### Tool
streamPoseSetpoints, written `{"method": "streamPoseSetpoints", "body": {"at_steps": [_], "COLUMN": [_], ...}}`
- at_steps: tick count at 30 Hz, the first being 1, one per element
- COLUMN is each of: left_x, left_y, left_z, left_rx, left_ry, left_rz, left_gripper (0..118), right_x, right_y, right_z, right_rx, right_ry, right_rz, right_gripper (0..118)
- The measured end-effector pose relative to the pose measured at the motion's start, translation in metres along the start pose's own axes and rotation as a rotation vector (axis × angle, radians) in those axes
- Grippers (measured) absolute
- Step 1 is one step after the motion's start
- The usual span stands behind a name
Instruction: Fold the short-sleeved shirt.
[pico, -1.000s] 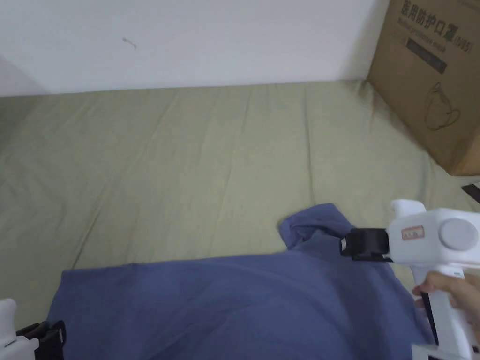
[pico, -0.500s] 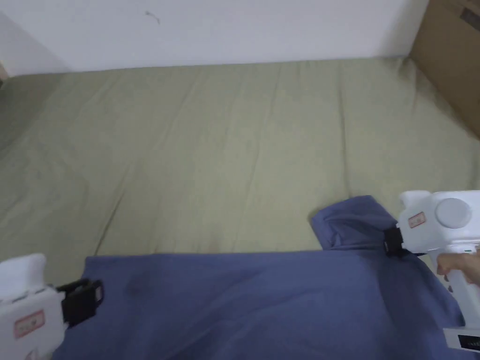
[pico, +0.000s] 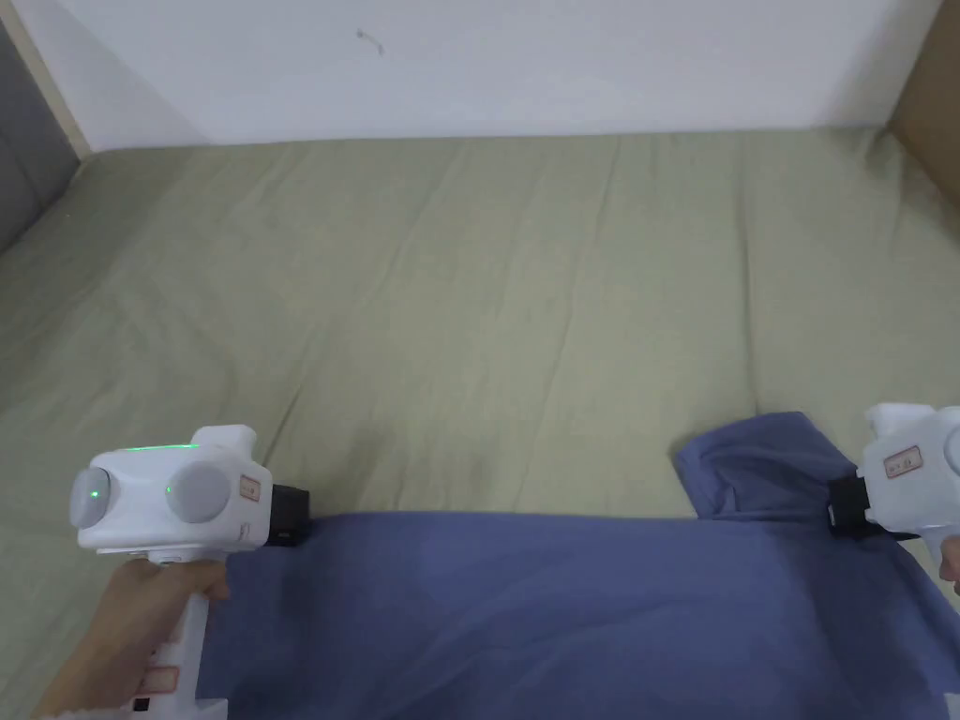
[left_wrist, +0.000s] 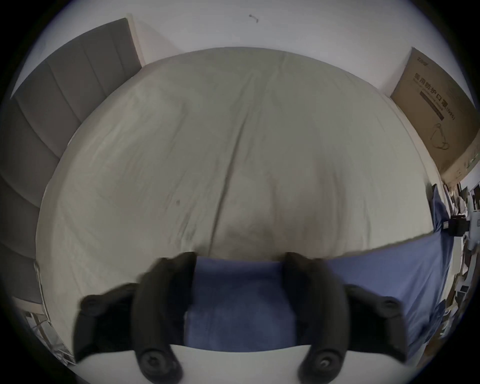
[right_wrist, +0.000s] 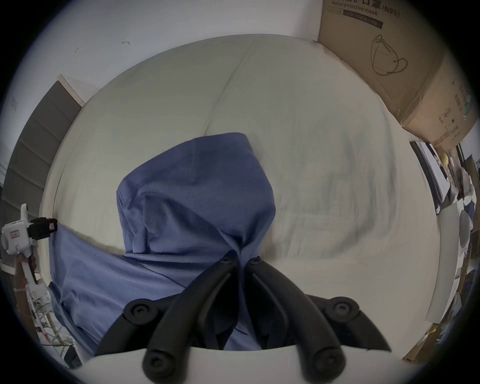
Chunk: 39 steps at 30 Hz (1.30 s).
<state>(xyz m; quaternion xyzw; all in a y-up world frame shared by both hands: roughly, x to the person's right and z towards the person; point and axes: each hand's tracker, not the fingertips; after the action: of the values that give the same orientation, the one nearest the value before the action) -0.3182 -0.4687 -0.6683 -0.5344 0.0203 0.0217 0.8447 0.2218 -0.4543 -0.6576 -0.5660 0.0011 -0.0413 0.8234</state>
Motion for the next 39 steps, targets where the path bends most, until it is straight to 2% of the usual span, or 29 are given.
{"method": "streamPoseSetpoints", "body": {"at_steps": [1,2,4,7,12,16,20,24,29,30,31,32,33,35,36,37,38,39], "left_x": [-0.001,-0.007,-0.012,-0.013,-0.022,-0.038,-0.047,-0.053,-0.059,-0.058,-0.058,-0.058,-0.061,-0.067,-0.069,-0.070,-0.071,-0.072], "left_y": [0.003,0.005,0.007,0.004,-0.008,-0.039,-0.088,-0.153,-0.226,-0.238,-0.247,-0.255,-0.261,-0.265,-0.263,-0.259,-0.255,-0.253], "left_z": [0.005,0.006,0.008,0.022,0.088,0.152,0.195,0.201,0.161,0.152,0.145,0.138,0.132,0.133,0.136,0.142,0.148,0.153], "left_rx": [0.010,0.023,0.009,0.037,0.156,0.239,0.273,0.222,0.047,0.034,0.037,0.038,0.041,0.094,0.105,0.099,0.095,0.096], "left_ry": [0.000,0.002,-0.059,-0.057,-0.105,-0.162,-0.156,-0.131,-0.100,-0.095,-0.098,-0.093,-0.091,-0.138,-0.159,-0.157,-0.148,-0.140], "left_rz": [0.020,0.041,0.122,0.068,0.028,0.027,-0.009,-0.038,-0.043,-0.046,-0.049,-0.048,-0.030,0.033,0.055,0.076,0.085,0.092], "left_gripper": [7,1,1,1,1,1,1,1,1,2,5,15,19,25,34,47,66,90], "right_x": [0.000,0.000,0.001,0.002,0.004,0.008,0.008,0.007,0.004,0.002,-0.001,-0.004,-0.006,-0.004,-0.004,-0.004,-0.007,-0.009], "right_y": [0.001,0.002,0.003,0.004,-0.013,-0.053,-0.113,-0.190,-0.272,-0.284,-0.294,-0.300,-0.303,-0.301,-0.298,-0.296,-0.295,-0.293], "right_z": [0.002,0.005,0.016,0.043,0.101,0.153,0.183,0.177,0.124,0.115,0.107,0.104,0.106,0.115,0.120,0.127,0.136,0.146], "right_rx": [0.004,0.008,0.033,0.084,0.158,0.213,0.212,0.136,-0.011,-0.004,0.004,0.037,0.090,0.119,0.107,0.097,0.104,0.133], "right_ry": [0.003,0.007,0.029,0.044,0.050,0.072,0.086,0.087,0.079,0.087,0.086,0.068,0.060,0.096,0.128,0.159,0.157,0.141], "right_rz": [0.000,-0.001,-0.019,-0.017,0.039,0.054,0.093,0.109,0.103,0.125,0.145,0.157,0.167,0.130,0.099,0.071,0.059,0.058], "right_gripper": [4,4,4,4,4,4,4,4,4,4,4,11,20,33,66,89,96,93]}}
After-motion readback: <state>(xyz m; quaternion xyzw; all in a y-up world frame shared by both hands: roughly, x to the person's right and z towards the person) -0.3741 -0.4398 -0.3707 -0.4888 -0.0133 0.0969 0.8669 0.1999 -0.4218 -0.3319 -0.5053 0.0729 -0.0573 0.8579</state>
